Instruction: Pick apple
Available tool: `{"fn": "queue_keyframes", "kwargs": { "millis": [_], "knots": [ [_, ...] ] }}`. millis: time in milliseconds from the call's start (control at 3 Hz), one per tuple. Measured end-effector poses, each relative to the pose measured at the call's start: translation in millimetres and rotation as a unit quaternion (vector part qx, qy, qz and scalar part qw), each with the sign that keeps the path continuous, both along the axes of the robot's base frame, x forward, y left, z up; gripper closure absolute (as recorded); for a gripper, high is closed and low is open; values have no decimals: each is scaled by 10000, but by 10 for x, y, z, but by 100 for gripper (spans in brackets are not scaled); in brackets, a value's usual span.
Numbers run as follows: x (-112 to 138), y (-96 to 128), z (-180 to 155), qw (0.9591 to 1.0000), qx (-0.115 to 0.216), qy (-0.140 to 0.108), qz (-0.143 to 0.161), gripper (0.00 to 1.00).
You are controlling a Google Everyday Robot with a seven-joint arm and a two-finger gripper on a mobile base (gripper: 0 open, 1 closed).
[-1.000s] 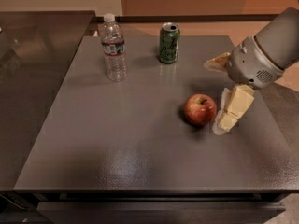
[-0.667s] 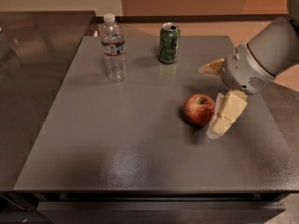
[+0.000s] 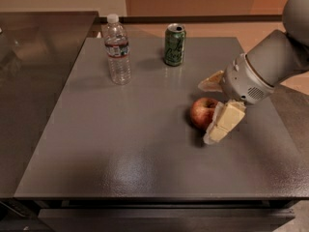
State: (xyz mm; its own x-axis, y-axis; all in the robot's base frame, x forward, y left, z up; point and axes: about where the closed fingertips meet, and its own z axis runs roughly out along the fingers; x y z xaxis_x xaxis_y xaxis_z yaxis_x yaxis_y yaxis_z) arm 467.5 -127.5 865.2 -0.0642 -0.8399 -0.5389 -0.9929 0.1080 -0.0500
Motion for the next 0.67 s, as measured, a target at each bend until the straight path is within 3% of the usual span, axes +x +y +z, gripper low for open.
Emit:
{"fn": "queue_keyframes", "kwargs": {
  "millis": [667],
  "knots": [
    [61,-28,-95,9999,-13,72,-86,63]
  ]
}}
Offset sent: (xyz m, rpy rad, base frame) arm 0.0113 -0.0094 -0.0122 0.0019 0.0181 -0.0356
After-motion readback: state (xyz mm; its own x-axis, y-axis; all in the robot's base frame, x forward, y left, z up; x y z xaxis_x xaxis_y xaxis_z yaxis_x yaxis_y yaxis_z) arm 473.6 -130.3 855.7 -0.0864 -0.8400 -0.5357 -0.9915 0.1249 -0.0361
